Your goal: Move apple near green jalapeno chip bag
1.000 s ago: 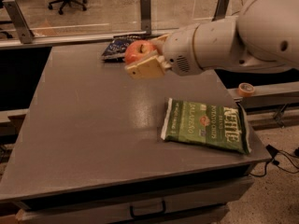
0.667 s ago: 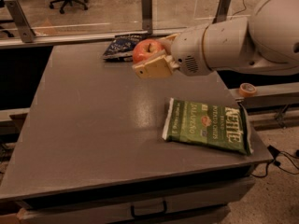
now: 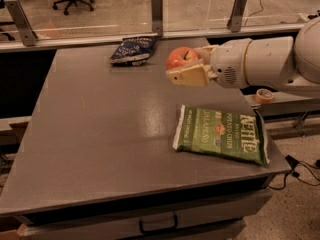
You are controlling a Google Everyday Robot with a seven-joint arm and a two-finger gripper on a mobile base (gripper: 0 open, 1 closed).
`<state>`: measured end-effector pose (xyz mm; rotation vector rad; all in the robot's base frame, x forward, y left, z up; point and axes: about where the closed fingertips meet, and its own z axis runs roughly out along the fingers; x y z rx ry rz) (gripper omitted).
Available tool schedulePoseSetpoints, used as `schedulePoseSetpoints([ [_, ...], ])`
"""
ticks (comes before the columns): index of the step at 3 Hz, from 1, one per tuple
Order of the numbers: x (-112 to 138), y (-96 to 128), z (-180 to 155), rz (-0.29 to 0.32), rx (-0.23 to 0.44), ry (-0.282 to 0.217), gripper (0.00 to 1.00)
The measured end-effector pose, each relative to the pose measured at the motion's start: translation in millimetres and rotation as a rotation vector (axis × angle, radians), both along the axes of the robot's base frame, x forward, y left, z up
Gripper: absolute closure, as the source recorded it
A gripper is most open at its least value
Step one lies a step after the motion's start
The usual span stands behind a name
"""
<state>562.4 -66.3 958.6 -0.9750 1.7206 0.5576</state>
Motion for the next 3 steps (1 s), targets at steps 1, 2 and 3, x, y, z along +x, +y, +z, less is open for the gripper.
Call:
schedulePoseSetpoints([
  [1,14,-42,-27,-0.059,0.079,0.053,1.00],
  [2,18,-63,-60,-0.090,0.102,0.128,1.00],
  [3,19,-69,-84,-0.085,0.076,0.180,1.00],
])
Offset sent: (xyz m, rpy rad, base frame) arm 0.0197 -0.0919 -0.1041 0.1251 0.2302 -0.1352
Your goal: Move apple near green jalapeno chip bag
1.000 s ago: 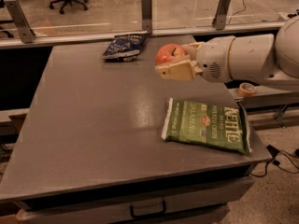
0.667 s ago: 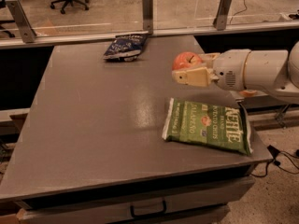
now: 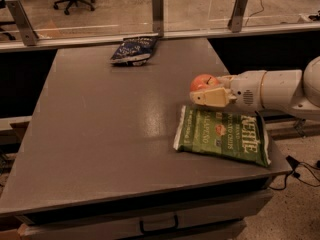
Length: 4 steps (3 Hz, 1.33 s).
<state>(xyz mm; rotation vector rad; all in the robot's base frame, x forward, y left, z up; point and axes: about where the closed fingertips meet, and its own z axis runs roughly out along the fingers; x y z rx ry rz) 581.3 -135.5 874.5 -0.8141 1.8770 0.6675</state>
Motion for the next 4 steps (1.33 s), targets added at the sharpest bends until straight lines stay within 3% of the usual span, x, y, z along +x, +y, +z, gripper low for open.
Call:
schedulePoseSetpoints([
  [2,8,-2,-14,0.040,-0.049,0.013,0.59],
  [3,13,-3,-18,0.049,-0.064,0.016,0.27],
  [4,13,-3,-20,0.052,-0.068,0.021,0.05],
])
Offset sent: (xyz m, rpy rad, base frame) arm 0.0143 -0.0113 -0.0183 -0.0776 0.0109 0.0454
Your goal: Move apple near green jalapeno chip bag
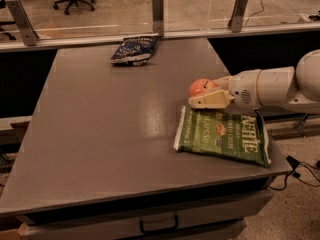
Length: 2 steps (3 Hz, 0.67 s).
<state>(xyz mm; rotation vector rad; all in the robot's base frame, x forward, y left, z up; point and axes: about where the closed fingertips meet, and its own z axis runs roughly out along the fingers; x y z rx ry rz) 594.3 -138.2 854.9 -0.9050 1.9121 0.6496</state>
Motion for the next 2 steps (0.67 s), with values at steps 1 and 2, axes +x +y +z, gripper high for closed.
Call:
schedulePoseSetpoints([
  [1,-1,0,1,-0.002,0.000,-0.001,0.00],
  [2,3,-13,26,-0.030,-0.009,-0.061,0.00],
])
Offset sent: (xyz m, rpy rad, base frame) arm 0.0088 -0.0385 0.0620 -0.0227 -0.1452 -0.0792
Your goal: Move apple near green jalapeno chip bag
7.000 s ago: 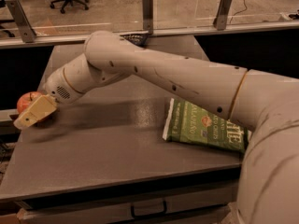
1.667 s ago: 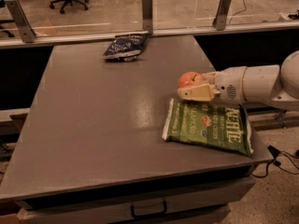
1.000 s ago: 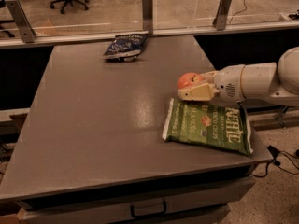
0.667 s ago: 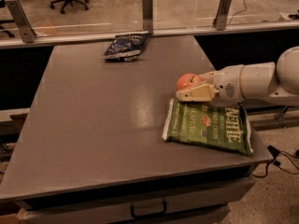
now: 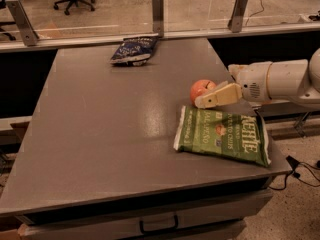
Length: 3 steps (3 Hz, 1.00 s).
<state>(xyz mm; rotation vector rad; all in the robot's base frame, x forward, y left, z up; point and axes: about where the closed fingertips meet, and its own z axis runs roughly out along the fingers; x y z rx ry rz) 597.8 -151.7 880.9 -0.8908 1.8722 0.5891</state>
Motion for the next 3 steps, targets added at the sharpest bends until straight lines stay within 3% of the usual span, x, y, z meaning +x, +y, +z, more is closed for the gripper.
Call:
schedulePoseSetpoints([
  [1,-2,-30,51,-0.032,-0.037,-0.097,0.00],
  [2,-19,-73,131,-0.034,-0.115,-0.238,0.00],
  [3,-27,-84,181,-0.022,-0.131,-0.314,0.00],
])
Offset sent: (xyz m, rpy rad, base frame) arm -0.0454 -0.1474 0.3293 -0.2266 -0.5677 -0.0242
